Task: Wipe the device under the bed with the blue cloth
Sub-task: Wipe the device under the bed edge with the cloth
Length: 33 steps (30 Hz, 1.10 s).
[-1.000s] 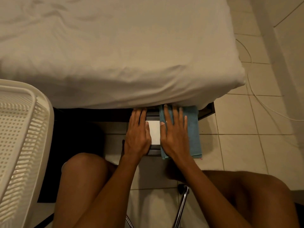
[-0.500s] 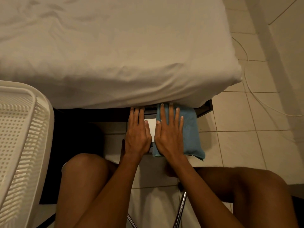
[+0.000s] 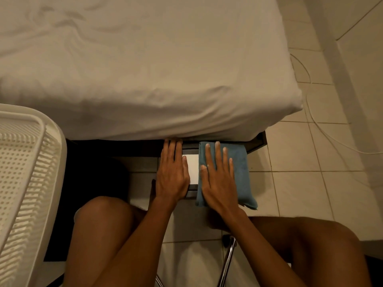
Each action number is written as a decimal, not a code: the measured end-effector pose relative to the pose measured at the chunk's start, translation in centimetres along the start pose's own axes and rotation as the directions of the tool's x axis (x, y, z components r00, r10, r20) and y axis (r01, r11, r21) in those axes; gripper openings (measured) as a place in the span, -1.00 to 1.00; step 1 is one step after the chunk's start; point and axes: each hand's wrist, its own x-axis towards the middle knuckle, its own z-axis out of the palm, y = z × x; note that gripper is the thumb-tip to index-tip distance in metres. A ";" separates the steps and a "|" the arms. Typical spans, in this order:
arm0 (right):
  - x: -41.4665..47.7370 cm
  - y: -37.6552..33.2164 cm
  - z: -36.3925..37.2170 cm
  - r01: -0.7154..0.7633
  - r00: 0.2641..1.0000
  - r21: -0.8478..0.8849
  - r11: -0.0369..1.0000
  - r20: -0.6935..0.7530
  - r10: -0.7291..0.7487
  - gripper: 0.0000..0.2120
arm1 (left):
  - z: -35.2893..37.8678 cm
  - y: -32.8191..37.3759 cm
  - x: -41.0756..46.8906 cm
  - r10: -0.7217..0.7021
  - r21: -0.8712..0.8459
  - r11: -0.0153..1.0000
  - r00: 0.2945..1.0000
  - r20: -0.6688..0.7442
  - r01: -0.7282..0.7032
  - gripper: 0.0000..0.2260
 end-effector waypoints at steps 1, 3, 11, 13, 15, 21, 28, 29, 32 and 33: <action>0.0 0.4 -0.3 0.006 1.000 0.031 0.999 0.007 -0.007 -0.44 | 0.1 0.0 0.1 0.022 0.028 0.999 1.000 -0.001 -0.022 -0.52; 0.2 1.1 -0.7 0.003 1.000 0.083 0.997 -0.001 -0.003 -0.44 | 0.2 0.3 0.2 0.094 0.086 0.992 0.995 0.016 -0.095 -0.52; 0.8 0.6 -0.1 -0.105 0.993 -0.006 0.994 -0.056 0.105 -0.41 | 0.1 1.0 0.2 0.199 0.058 0.977 0.975 0.101 -0.205 -0.50; -0.2 1.0 -0.4 -0.078 0.996 -0.010 0.997 -0.036 0.078 -0.39 | -0.1 1.1 0.3 0.185 0.069 0.979 0.977 0.104 -0.193 -0.50; -1.3 1.1 -0.4 -0.066 0.998 -0.042 0.997 -0.003 0.066 -0.36 | -0.2 1.2 0.3 0.182 0.072 0.979 0.978 0.107 -0.190 -0.50; 1.0 2.0 -0.9 -0.043 0.999 -0.065 0.997 0.015 0.044 -0.34 | 0.3 1.5 0.5 0.190 0.120 0.971 0.974 0.126 -0.205 -0.47; -2.1 1.9 -0.2 -0.092 0.996 -0.059 0.994 0.016 0.093 -0.35 | 0.0 1.6 0.1 0.160 0.123 0.976 0.977 0.142 -0.178 -0.46; -1.8 2.2 -0.3 -0.082 0.996 -0.063 0.995 0.015 0.083 -0.35 | 0.1 1.8 0.0 0.153 0.122 0.978 0.978 0.143 -0.170 -0.45; 0.5 3.0 -1.2 -0.088 0.996 -0.047 0.995 0.001 0.088 -0.36 | 0.3 1.9 -0.1 0.147 0.141 0.976 0.979 0.142 -0.166 -0.45; 0.6 2.8 -1.3 -0.105 0.994 -0.044 0.994 -0.013 0.105 -0.37 | 0.2 1.9 0.0 0.150 0.148 0.974 0.979 0.138 -0.170 -0.45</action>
